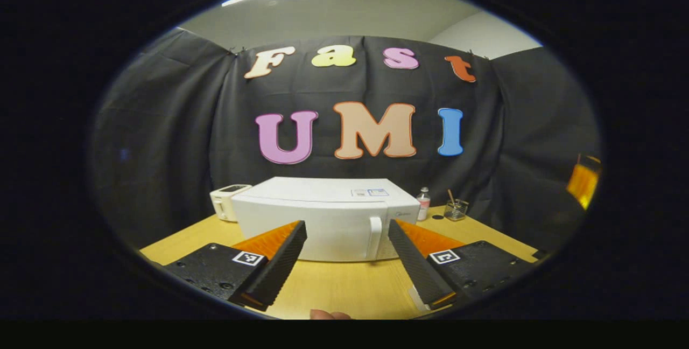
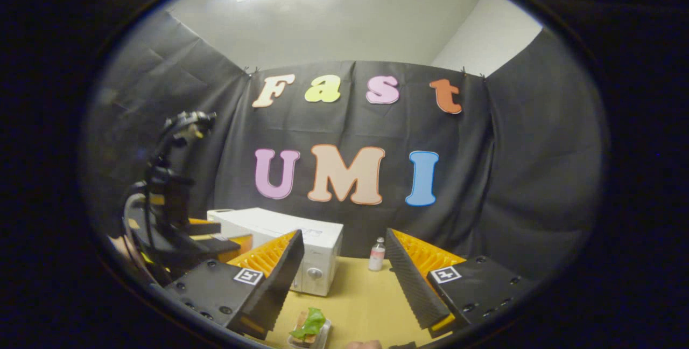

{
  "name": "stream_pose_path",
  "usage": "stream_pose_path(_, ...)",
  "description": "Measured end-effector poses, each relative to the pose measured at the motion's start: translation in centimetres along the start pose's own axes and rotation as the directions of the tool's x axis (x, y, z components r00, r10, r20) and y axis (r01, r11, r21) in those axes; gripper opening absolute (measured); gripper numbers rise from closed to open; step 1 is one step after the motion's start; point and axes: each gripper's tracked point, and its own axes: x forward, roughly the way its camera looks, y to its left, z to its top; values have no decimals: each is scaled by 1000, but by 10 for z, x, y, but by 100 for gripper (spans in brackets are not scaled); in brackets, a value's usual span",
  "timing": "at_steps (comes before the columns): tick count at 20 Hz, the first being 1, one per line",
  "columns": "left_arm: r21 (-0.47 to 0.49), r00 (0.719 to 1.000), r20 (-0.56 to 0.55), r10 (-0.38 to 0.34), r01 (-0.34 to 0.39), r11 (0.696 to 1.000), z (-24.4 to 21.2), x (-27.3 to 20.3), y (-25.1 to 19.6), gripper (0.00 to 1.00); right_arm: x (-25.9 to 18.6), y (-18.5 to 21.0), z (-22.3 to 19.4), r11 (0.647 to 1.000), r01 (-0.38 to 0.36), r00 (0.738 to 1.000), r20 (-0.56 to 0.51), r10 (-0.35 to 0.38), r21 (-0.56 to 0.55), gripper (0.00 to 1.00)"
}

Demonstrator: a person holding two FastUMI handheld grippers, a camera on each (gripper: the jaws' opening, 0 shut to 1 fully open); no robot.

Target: Open the microwave oven with the left hand, put the food in, and close the microwave oven.

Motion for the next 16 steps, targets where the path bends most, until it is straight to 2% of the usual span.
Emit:
stream_pose_path(1,8,1000,-29,-5,5,1000,-15,13,-1,94,-1,1,-8,1000,3,1000,-31,-2,17,92)
stream_pose_path(2,20,999,-36,-15,16,1000,-25,27,-3,99,-3,4,-12,1000,1,999,-46,0,26,96)
stream_pose_path(5,33,998,-58,-25,27,999,-49,62,-8,96,-3,-9,-6,999,45,998,-37,-45,7,92)
stream_pose_path(7,23,995,-95,-36,38,999,-68,85,-16,96,-7,-13,-10,998,66,997,-48,-67,-9,96)
stream_pose_path(8,21,992,-120,-33,36,999,-76,95,-17,96,-10,-14,-15,997,72,995,-62,-73,-19,92)
stream_pose_path(10,3,989,-141,-41,42,999,-86,110,-25,99,-14,-17,-23,996,76,993,-86,-80,-48,92)
stream_pose_path(12,14,987,-153,-39,42,999,-94,121,-29,96,-17,-20,-24,994,85,991,-96,-91,-71,96)
stream_pose_path(13,23,987,-157,-42,46,999,-97,127,-32,96,-18,-20,-24,993,88,991,-97,-95,-74,93)
stream_pose_path(16,27,977,-196,-83,90,996,-107,139,-47,95,-15,-25,-26,991,97,989,-99,-106,-91,96)
